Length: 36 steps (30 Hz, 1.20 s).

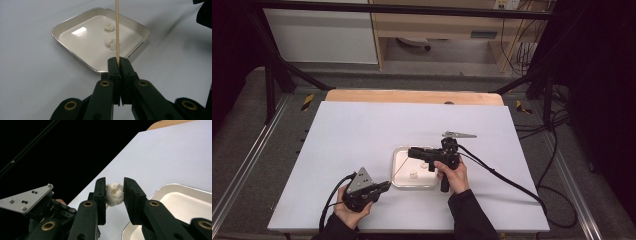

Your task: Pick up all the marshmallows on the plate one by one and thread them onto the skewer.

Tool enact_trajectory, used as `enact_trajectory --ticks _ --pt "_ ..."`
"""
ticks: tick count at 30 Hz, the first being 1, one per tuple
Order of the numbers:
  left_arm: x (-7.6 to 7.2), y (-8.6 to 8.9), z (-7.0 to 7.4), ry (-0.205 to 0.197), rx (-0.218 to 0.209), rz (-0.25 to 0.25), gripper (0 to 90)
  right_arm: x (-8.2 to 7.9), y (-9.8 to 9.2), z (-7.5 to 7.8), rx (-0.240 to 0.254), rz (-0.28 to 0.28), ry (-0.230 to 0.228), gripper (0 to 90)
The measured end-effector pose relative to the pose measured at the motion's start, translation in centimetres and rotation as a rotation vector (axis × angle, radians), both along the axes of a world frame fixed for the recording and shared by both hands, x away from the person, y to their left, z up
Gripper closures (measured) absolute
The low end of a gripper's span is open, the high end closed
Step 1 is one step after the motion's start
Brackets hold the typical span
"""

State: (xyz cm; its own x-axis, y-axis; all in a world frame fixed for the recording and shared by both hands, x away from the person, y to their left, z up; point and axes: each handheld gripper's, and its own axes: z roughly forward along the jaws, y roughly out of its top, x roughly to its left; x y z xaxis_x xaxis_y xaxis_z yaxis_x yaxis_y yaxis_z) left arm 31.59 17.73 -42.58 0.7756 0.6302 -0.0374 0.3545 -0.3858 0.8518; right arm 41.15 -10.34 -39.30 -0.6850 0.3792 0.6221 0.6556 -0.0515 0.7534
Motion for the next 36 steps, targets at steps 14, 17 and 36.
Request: enact_trajectory --ticks 14,17,36 --pt "0.1 -0.7 -0.2 0.013 -0.007 0.027 88.4 -1.4 1.6 -2.1 -0.068 0.033 -0.009 73.6" --pt "0.2 -0.9 -0.3 0.017 -0.007 0.033 88.4 -1.8 2.0 -2.4 -0.083 0.035 -0.016 73.4" --pt "0.4 -1.6 -0.8 0.061 -0.005 0.056 88.4 -3.2 3.4 -4.4 -0.131 0.061 -0.017 73.1"
